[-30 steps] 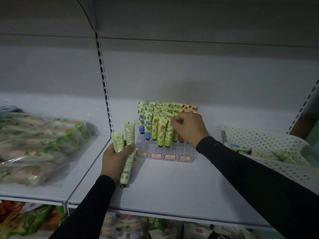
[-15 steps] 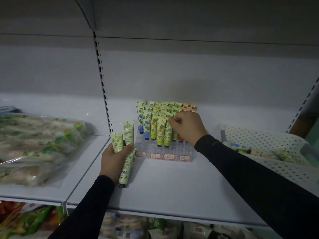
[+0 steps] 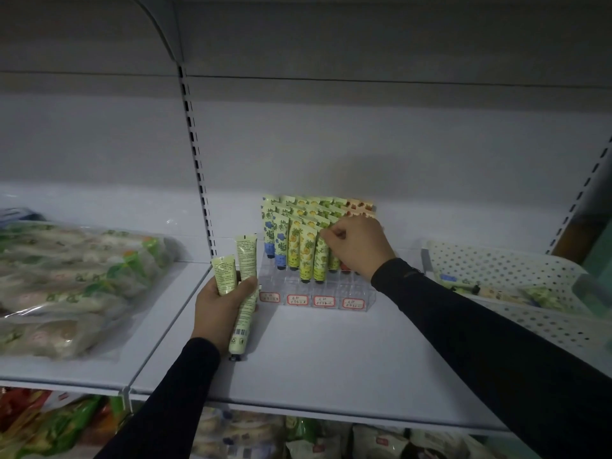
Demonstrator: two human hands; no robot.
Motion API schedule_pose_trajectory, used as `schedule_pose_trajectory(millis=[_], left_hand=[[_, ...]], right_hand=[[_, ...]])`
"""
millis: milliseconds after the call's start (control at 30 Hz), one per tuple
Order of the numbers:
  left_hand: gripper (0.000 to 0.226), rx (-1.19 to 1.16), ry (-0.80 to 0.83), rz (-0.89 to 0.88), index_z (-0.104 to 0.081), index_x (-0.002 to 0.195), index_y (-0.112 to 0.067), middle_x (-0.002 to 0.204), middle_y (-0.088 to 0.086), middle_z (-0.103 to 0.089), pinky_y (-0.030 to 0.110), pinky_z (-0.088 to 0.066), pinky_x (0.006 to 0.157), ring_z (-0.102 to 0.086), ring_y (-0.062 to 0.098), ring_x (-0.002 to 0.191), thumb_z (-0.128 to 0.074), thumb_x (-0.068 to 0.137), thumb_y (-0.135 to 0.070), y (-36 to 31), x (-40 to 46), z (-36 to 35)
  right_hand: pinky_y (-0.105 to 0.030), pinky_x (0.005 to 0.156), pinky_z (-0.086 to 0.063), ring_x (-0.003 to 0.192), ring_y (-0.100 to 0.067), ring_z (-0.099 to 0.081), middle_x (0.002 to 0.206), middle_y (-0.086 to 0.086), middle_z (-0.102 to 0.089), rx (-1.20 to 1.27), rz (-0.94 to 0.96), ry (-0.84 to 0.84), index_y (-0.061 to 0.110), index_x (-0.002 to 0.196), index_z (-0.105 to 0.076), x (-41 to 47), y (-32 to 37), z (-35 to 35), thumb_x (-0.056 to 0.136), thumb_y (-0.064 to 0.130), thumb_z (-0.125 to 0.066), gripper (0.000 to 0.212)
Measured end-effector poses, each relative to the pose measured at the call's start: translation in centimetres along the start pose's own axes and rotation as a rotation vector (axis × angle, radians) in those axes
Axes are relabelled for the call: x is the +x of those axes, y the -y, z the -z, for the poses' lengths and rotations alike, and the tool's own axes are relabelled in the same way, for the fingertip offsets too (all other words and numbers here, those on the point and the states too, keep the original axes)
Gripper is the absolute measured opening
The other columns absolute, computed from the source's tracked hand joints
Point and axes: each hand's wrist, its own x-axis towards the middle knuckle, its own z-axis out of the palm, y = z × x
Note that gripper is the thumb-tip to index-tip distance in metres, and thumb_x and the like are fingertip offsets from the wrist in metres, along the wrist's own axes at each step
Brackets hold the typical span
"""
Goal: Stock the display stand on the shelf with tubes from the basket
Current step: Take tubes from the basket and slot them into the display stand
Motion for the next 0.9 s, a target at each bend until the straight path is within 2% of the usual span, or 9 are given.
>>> schedule_pose_trajectory(millis=[167, 300, 367, 467, 567, 633, 733, 800, 900], left_hand=[[0.005, 0.024, 0.012, -0.005, -0.068, 0.093, -0.01, 0.07, 0.005, -0.071, 0.031, -0.053, 0.055, -0.064, 0.02, 0.056, -0.071, 0.088, -0.01, -0.3, -0.1, 0.0], [0.008, 0.04, 0.066, -0.02, -0.069, 0.095, -0.008, 0.074, 0.008, -0.072, 0.028, -0.054, 0.054, -0.065, 0.019, 0.058, -0.071, 0.087, -0.009, -1.6, -0.6, -0.4], [0.008, 0.044, 0.144, -0.027, -0.069, 0.094, -0.007, 0.073, 0.007, -0.071, 0.028, -0.054, 0.053, -0.065, 0.019, 0.058, -0.071, 0.087, -0.007, -2.6, -0.9, -0.9], [0.01, 0.051, 0.276, -0.005, -0.068, 0.094, -0.003, 0.071, 0.01, -0.069, 0.03, -0.053, 0.051, -0.063, 0.023, 0.055, -0.073, 0.085, -0.005, -3.8, -1.4, -2.1], [0.011, 0.069, 0.369, 0.019, -0.069, 0.094, -0.005, 0.072, 0.011, -0.068, 0.031, -0.052, 0.051, -0.061, 0.024, 0.055, -0.073, 0.084, -0.004, -4.5, -2.1, -3.2], [0.013, 0.073, 0.407, 0.025, -0.069, 0.096, -0.003, 0.072, 0.01, -0.068, 0.031, -0.053, 0.051, -0.061, 0.022, 0.056, -0.073, 0.084, -0.002, -4.6, -2.6, -3.8], [0.014, 0.058, 0.428, 0.032, -0.068, 0.097, -0.001, 0.072, 0.011, -0.067, 0.03, -0.052, 0.051, -0.06, 0.022, 0.054, -0.073, 0.083, -0.002, -4.6, -2.8, -4.0], [0.014, 0.039, 0.419, 0.064, -0.067, 0.095, -0.001, 0.072, 0.011, -0.067, 0.029, -0.051, 0.049, -0.059, 0.022, 0.053, -0.073, 0.083, -0.003, -4.6, -2.7, -3.7], [0.024, 0.076, 0.457, 0.109, -0.068, 0.105, -0.001, 0.083, 0.019, -0.07, 0.03, -0.051, 0.052, -0.06, 0.023, 0.056, -0.075, 0.083, -0.01, -4.3, -2.5, -3.3]], right_hand=[[-0.03, 0.062, -0.048, 0.058, -0.027, -0.058, 0.058, -0.013, -0.062, -0.007, 0.042, -0.129, 0.001, 0.062, -0.062, -0.4, 0.2, 0.9, 0.096, 0.034, -0.054, 0.047], [-0.033, 0.067, -0.048, 0.061, -0.021, -0.058, 0.06, -0.006, -0.063, 0.001, 0.096, -0.225, 0.006, 0.064, -0.065, -0.8, 0.7, 1.9, 0.096, 0.036, -0.052, 0.046], [-0.029, 0.068, -0.049, 0.064, -0.015, -0.062, 0.067, -0.001, -0.067, 0.051, 0.113, -0.163, 0.008, 0.07, -0.069, -1.4, 1.2, 2.0, 0.096, 0.038, -0.054, 0.042], [-0.015, 0.07, -0.047, 0.072, -0.001, -0.062, 0.084, 0.007, -0.07, 0.174, 0.123, -0.005, 0.013, 0.088, -0.074, -2.2, 2.3, 1.8, 0.094, 0.04, -0.058, 0.032], [-0.028, 0.074, -0.055, 0.076, -0.007, -0.066, 0.095, 0.007, -0.07, 0.268, 0.095, 0.11, 0.018, 0.105, -0.071, -2.5, 2.8, 1.5, 0.092, 0.043, -0.06, 0.031], [-0.031, 0.066, -0.057, 0.068, -0.012, -0.069, 0.089, 0.002, -0.07, 0.3, 0.047, 0.168, 0.016, 0.106, -0.069, -2.6, 3.0, 1.7, 0.092, 0.038, -0.061, 0.026], [-0.02, 0.054, -0.055, 0.062, -0.013, -0.07, 0.091, -0.011, -0.07, 0.542, -0.057, 0.29, 0.009, 0.104, -0.066, -3.0, 3.1, 2.2, 0.095, 0.021, -0.06, 0.016], [-0.017, 0.056, -0.055, 0.063, -0.011, -0.07, 0.095, -0.012, -0.067, 0.718, -0.122, 0.353, 0.006, 0.104, -0.063, -3.0, 3.0, 2.5, 0.095, 0.013, -0.059, 0.012], [-0.017, 0.057, -0.054, 0.063, -0.009, -0.068, 0.092, -0.008, -0.067, 0.809, -0.137, 0.39, 0.009, 0.1, -0.061, -2.8, 2.6, 2.9, 0.096, 0.013, -0.057, 0.007]])
